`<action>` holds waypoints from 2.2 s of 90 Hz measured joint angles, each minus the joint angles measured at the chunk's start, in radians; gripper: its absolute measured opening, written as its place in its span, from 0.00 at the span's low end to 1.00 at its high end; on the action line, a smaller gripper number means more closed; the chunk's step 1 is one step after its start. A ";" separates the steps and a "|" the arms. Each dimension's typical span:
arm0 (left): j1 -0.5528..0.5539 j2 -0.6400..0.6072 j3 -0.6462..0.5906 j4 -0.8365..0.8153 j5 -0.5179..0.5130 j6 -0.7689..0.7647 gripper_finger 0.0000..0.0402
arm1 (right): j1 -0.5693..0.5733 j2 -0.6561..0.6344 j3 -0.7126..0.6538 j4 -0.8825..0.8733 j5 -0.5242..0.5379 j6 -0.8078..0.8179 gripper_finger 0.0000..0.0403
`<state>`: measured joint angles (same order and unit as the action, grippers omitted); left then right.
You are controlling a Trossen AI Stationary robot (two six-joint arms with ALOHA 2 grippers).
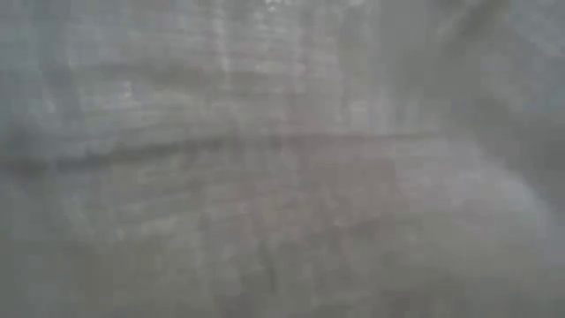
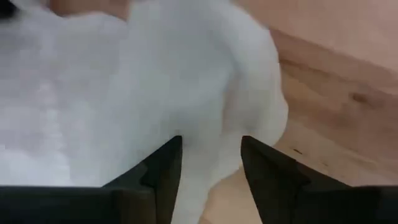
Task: Fold laundry
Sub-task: Fold the white long sleeve shirt
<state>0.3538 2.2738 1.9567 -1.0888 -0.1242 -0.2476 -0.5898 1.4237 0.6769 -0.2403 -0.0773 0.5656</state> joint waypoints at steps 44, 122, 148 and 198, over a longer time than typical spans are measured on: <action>-0.010 -0.094 -0.142 0.155 0.014 -0.020 0.00 | -0.059 0.095 -0.019 0.030 0.051 -0.051 0.34; -0.016 -0.096 -0.141 0.170 0.039 -0.023 0.00 | -0.020 -0.067 0.220 -0.221 0.116 -0.316 0.00; -0.016 -0.096 -0.141 0.172 0.034 -0.025 0.00 | 0.077 -0.031 0.469 -0.547 -0.002 -0.435 0.00; 0.018 -0.118 -0.140 0.157 -0.035 -0.009 0.00 | 0.068 -0.062 0.441 -0.523 -0.075 -0.451 0.00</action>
<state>0.3718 2.1554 1.8168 -0.9315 -0.1589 -0.2565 -0.5218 1.3619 1.1182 -0.7634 -0.1525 0.1143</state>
